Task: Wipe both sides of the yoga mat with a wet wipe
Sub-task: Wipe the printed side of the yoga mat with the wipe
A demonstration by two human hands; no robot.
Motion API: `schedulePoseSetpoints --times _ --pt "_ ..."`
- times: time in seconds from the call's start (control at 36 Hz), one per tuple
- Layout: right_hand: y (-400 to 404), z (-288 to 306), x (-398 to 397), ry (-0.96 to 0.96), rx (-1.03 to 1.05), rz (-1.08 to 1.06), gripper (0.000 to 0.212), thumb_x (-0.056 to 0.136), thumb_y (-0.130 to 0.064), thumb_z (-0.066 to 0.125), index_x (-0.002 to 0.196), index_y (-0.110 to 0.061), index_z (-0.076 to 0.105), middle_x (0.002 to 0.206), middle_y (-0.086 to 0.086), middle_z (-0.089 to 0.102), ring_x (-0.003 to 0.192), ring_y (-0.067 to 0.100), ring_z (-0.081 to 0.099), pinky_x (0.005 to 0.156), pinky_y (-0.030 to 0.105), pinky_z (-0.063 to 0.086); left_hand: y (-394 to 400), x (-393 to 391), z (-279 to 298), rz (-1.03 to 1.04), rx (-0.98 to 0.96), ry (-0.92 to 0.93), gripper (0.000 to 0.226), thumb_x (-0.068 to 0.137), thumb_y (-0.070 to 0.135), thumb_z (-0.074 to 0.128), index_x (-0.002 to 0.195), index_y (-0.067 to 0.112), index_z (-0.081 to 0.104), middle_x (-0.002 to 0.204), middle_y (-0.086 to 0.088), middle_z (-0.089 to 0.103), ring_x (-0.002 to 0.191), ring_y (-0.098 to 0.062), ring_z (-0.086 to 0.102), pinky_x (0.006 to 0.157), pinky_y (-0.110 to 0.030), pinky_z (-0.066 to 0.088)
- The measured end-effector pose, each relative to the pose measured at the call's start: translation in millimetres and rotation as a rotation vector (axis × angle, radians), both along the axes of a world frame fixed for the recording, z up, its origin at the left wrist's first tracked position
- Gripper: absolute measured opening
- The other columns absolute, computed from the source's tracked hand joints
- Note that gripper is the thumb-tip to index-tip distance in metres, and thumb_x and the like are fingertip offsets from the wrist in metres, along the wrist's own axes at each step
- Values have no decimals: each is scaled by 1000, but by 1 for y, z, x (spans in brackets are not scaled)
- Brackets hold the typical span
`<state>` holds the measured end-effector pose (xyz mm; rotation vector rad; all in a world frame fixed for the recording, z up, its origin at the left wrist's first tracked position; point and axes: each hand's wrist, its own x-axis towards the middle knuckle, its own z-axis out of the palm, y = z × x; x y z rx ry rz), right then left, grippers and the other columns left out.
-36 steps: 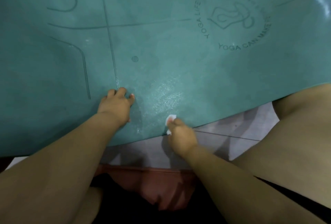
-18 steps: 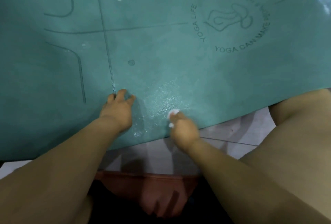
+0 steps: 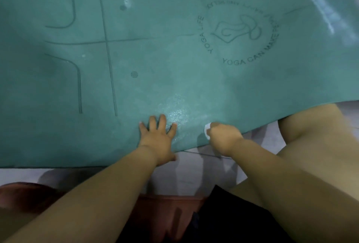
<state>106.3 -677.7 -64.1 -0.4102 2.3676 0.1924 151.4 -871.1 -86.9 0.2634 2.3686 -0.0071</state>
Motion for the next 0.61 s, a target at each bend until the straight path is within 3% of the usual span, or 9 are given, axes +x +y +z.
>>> schedulePoseSetpoints --times 0.14,0.22,0.33,0.44,0.56,0.61 --pt "35 25 -23 145 65 -101 34 91 -10 43 121 -21 55 117 12 44 104 36 57 87 39 46 26 0 2 -77 5 8 87 90 22 50 149 25 -13 155 -17 -18 139 -51 -10 108 -67 12" --pt "55 38 -36 156 59 -129 36 94 -13 41 127 -25 51 117 11 40 100 38 56 89 42 47 32 -6 12 -161 30 -2 87 92 8 47 149 30 -16 157 -13 -17 140 -49 -6 109 -64 16" --pt "69 46 -43 65 -19 -122 38 95 -22 47 133 -18 46 111 7 35 103 35 53 93 38 43 28 -18 22 -187 27 7 76 97 7 36 148 39 -9 159 -5 -7 142 -45 3 108 -63 20" --pt "66 55 -41 -55 -153 -113 65 84 -34 68 137 -10 39 122 8 35 114 22 49 95 25 36 15 -31 47 -246 6 104 67 99 9 30 149 39 -3 159 -2 1 143 -40 10 107 -55 28" --pt "54 64 -38 -12 -289 -104 72 76 -36 75 136 -12 42 114 2 35 100 14 46 80 14 30 -3 -42 80 -264 -65 182 56 102 18 26 149 40 6 159 0 6 143 -37 12 107 -51 30" --pt "49 66 -37 14 -337 -87 82 70 -37 79 138 -13 40 115 4 36 103 16 44 80 14 29 -14 -47 98 -255 -90 215 53 102 20 26 149 40 9 159 2 7 143 -35 14 108 -50 30"
